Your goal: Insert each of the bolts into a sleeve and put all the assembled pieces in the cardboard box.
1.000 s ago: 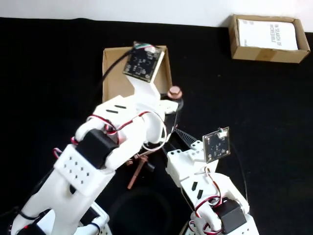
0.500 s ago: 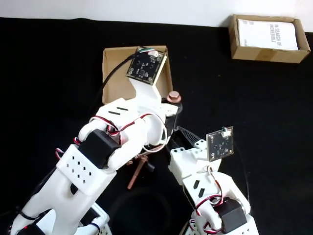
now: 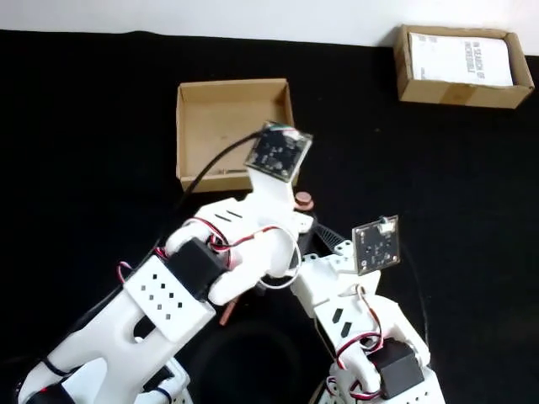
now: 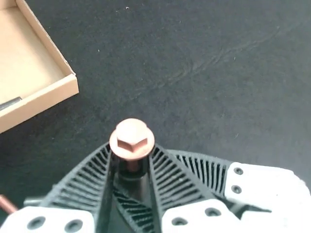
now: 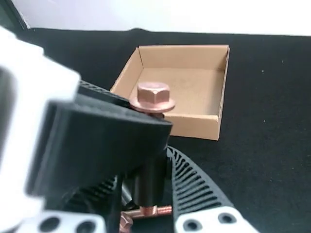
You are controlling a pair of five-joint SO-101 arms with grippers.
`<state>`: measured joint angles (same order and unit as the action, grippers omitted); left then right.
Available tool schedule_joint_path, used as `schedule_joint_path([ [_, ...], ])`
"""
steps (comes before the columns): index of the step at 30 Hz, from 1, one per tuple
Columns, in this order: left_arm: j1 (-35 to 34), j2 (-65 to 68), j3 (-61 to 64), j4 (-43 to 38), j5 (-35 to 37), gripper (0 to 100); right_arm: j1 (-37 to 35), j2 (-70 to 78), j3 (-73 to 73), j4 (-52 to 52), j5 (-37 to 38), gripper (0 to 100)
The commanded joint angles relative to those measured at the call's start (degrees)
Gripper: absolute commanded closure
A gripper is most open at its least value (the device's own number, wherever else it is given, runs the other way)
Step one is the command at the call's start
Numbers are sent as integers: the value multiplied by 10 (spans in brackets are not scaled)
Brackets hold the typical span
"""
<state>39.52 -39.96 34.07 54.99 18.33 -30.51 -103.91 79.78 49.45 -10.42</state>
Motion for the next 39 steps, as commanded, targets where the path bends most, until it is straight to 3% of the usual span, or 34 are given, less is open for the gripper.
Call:
schedule_joint_path([
  [1,7,-12,0,-2,4,957,5,-7,-5,-12,4,992],
  [3,0,-13,-7,18,4,886,5,-7,-5,-12,4,992],
  [10,-3,-13,-131,229,5,564,5,-3,-5,-12,4,992],
  [15,-38,-27,-226,331,4,540,12,-2,-4,-12,2,992],
  [19,-102,-73,-282,345,4,540,61,0,-11,-15,1,992],
  [23,-168,-131,-293,345,4,591,117,44,-59,-36,1,992],
  [30,-277,-237,-247,341,4,812,129,283,-261,-64,3,992],
  [36,-363,-364,-120,340,4,970,129,523,-435,-111,62,992],
  [39,-393,-452,-17,340,4,990,124,636,-528,-115,97,992],
])
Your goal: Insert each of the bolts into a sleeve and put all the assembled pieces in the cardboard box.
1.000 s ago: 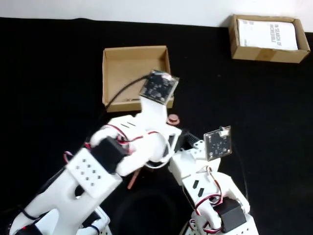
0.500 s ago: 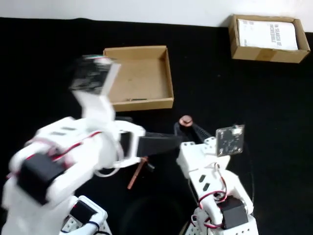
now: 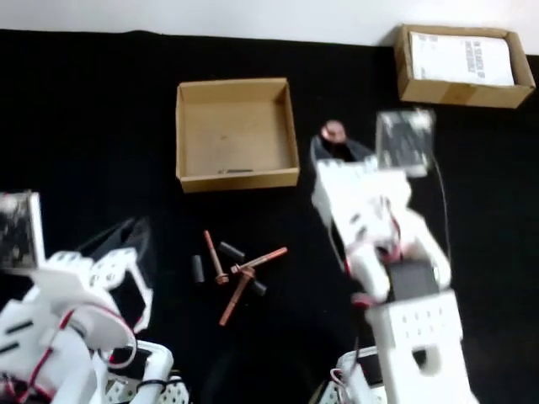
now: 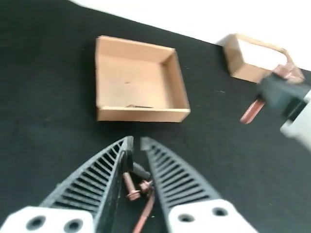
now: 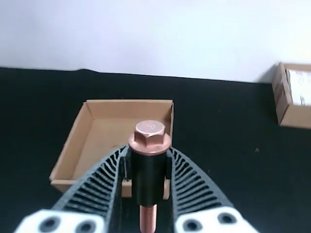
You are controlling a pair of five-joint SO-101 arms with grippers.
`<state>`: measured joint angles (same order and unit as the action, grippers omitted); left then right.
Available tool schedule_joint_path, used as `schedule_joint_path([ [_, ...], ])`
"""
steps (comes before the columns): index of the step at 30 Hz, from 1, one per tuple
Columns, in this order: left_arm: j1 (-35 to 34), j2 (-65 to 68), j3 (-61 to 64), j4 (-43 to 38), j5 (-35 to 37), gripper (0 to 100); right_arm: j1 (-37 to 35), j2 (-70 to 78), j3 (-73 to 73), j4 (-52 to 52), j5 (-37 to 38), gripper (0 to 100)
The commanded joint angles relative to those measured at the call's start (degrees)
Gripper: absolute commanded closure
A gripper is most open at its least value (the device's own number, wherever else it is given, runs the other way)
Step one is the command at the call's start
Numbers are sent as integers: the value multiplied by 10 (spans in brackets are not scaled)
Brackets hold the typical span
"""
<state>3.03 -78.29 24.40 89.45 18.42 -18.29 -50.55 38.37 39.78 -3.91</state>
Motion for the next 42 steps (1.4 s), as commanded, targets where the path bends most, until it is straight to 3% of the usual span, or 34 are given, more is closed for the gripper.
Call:
schedule_joint_path([
  [1,-37,-102,116,-4,3,988,-4,139,-143,-18,50,992],
  [6,-103,-276,298,-58,3,990,-15,327,-278,-24,163,992],
  [10,-209,-245,370,-124,3,990,-20,476,-385,-68,267,992],
  [16,-338,-257,534,-295,4,990,-51,680,-524,-140,438,992],
  [21,-418,-257,681,-420,7,990,-77,812,-600,-176,528,992],
  [25,-449,-257,728,-464,8,990,-113,845,-612,-160,529,992],
  [30,-448,-255,727,-440,38,990,-151,845,-610,57,520,992],
  [34,-437,-256,727,-350,43,988,-165,843,-628,189,430,989],
  [36,-429,-256,727,-351,43,989,-165,846,-655,249,418,988],
  [42,-429,-255,727,-351,43,988,-153,844,-732,364,418,852],
])
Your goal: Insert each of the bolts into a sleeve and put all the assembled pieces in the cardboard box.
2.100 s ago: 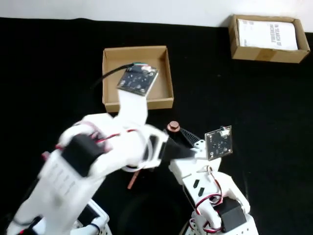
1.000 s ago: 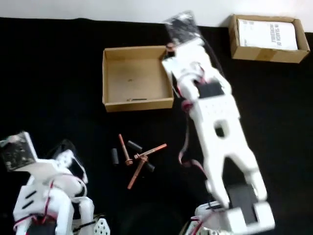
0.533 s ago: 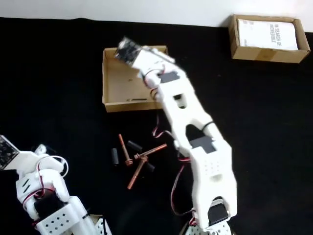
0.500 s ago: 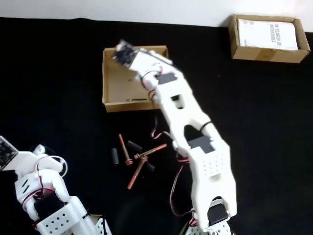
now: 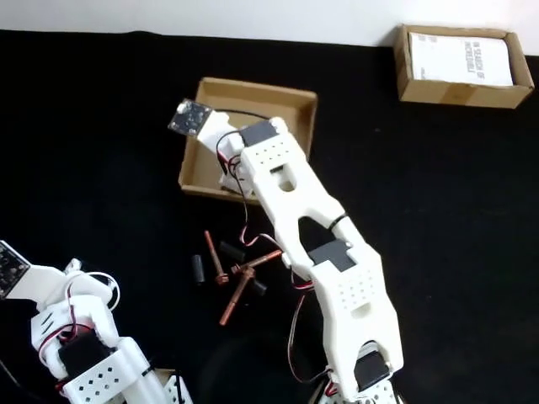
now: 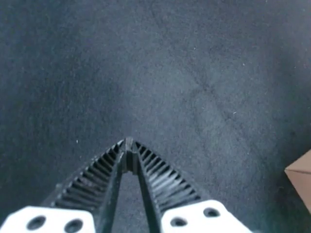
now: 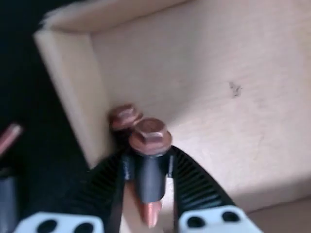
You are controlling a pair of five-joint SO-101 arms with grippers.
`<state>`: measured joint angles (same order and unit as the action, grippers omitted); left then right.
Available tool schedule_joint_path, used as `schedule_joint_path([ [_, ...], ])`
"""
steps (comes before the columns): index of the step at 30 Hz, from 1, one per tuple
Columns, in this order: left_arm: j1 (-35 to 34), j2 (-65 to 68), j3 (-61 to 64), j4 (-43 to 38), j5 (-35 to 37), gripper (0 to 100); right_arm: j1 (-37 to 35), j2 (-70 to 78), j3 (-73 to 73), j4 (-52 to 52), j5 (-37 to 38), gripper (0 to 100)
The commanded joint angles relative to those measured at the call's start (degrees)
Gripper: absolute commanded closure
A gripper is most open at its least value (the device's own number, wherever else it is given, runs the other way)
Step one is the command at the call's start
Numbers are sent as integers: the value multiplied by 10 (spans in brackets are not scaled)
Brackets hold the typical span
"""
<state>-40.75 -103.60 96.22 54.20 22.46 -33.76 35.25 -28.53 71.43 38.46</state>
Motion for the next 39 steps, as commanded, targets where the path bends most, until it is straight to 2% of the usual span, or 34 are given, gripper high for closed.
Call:
schedule_joint_path([
  [1,8,-2,9,2,3,988,4,-15,-84,66,-5,838],
  [5,8,-2,9,2,3,988,4,-15,-204,167,-6,836],
  [7,8,-2,9,2,3,988,-2,-15,-269,233,-35,836],
  [9,9,-2,9,2,3,988,-21,-15,-327,302,-103,836],
  [13,10,-2,9,2,3,988,-35,-65,-339,298,-288,859],
  [16,11,-2,9,2,3,988,-65,-140,-218,298,-329,904],
  [23,11,-2,9,3,3,988,-145,-324,179,288,-324,914],
  [26,12,-2,9,4,3,988,-145,-342,283,259,-268,914],
  [32,12,-2,9,4,3,987,-124,-342,318,190,-175,891],
  [36,12,-2,9,4,3,987,-123,-326,320,161,-168,761],
  [39,12,-2,9,4,3,987,-123,-279,311,160,-168,758],
])
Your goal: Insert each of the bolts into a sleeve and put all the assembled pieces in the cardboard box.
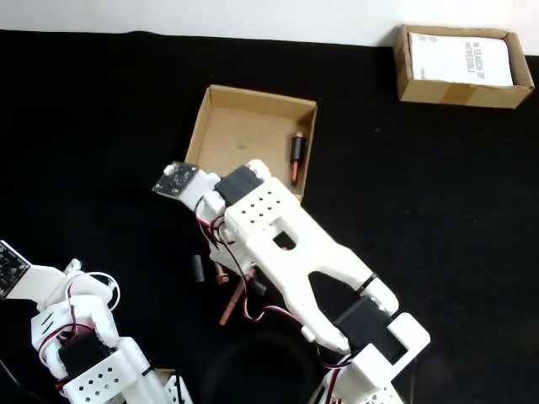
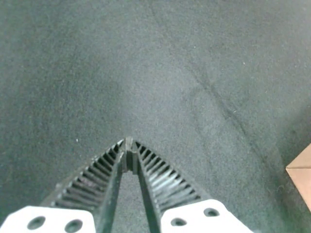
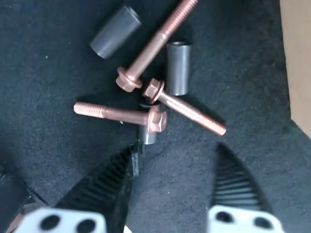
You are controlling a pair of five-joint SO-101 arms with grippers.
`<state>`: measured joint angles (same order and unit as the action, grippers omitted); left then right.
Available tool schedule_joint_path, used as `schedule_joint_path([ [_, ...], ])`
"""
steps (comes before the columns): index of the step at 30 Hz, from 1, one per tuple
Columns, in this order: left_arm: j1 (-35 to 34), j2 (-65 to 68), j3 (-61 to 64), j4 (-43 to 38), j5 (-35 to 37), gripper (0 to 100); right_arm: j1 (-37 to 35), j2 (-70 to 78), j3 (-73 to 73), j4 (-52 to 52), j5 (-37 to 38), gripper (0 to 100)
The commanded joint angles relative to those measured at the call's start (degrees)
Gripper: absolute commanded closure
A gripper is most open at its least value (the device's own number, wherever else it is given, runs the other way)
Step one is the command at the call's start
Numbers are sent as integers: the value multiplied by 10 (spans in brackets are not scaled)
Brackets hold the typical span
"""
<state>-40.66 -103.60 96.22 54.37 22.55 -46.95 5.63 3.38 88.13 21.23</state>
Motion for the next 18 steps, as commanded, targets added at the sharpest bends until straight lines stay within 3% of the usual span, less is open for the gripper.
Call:
schedule_joint_path([
  [1,11,-2,9,3,2,987,9,35,-20,-6,4,758],
  [18,11,-4,9,3,-37,990,26,313,-291,-1,35,758],
])
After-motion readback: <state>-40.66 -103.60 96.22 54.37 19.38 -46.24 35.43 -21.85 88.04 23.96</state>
